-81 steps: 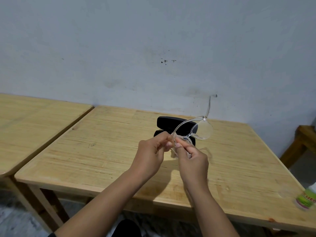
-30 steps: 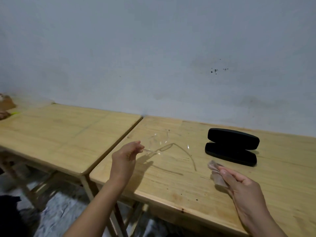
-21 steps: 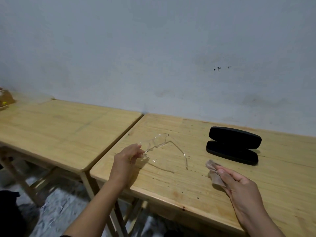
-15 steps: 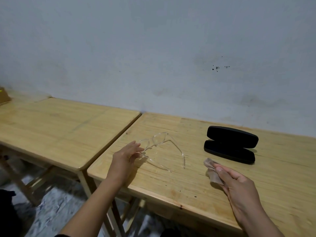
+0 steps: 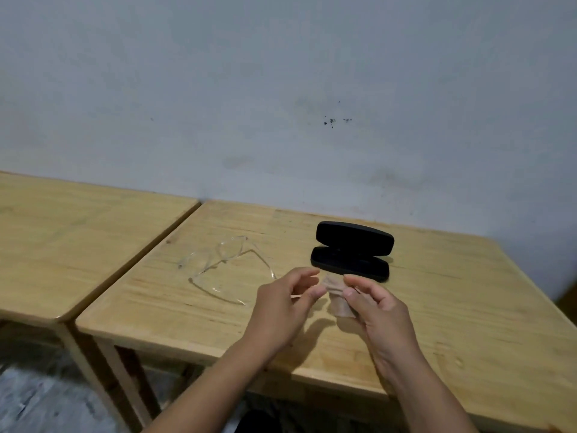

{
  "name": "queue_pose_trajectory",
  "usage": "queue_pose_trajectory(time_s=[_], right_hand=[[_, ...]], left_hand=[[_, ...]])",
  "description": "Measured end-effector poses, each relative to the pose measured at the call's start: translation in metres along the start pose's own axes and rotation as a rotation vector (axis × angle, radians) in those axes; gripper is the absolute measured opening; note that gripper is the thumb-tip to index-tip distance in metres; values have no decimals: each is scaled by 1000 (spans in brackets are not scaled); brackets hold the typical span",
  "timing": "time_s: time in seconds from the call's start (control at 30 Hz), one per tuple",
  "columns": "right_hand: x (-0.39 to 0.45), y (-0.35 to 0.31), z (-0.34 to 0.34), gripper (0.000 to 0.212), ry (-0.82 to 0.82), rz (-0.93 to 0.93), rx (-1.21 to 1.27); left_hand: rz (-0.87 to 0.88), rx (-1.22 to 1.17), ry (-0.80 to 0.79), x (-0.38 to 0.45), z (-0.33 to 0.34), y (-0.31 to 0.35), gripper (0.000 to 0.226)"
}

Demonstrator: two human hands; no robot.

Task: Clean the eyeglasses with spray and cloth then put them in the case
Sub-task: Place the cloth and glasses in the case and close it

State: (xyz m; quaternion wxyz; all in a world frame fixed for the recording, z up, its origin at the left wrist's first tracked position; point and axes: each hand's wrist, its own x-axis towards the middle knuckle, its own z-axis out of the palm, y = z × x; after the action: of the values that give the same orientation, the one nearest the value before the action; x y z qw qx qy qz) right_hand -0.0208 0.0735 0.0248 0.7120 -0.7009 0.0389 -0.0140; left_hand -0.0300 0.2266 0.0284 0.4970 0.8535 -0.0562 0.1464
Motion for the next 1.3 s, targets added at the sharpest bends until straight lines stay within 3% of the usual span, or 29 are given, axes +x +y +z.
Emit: queue_pose_trajectory(time_s=[0.13,0.27,0.53,0.8,1.03,1.3], right_hand=[[-1,-4,-16,27,18,-54,-33],[-1,-5,-34,19,44,-62,-111],[1,-9,-52,9,49,-79,-138],[6,-16,-48,16,16,-123,-21],[7,-18,-53,21,96,-183,-93],[6,-30,-49,17,27,-248,-113]], left_hand=[[2,-39,-25,9,31,13,23],[-22,-79,26,22,42,16,7],[-18,-70,-107,31,39,20,10],[-28,-97,-228,32,48,28,15],[5,-166,-146,37,44,32,6],[42,-189,-183,39,41,43,5]])
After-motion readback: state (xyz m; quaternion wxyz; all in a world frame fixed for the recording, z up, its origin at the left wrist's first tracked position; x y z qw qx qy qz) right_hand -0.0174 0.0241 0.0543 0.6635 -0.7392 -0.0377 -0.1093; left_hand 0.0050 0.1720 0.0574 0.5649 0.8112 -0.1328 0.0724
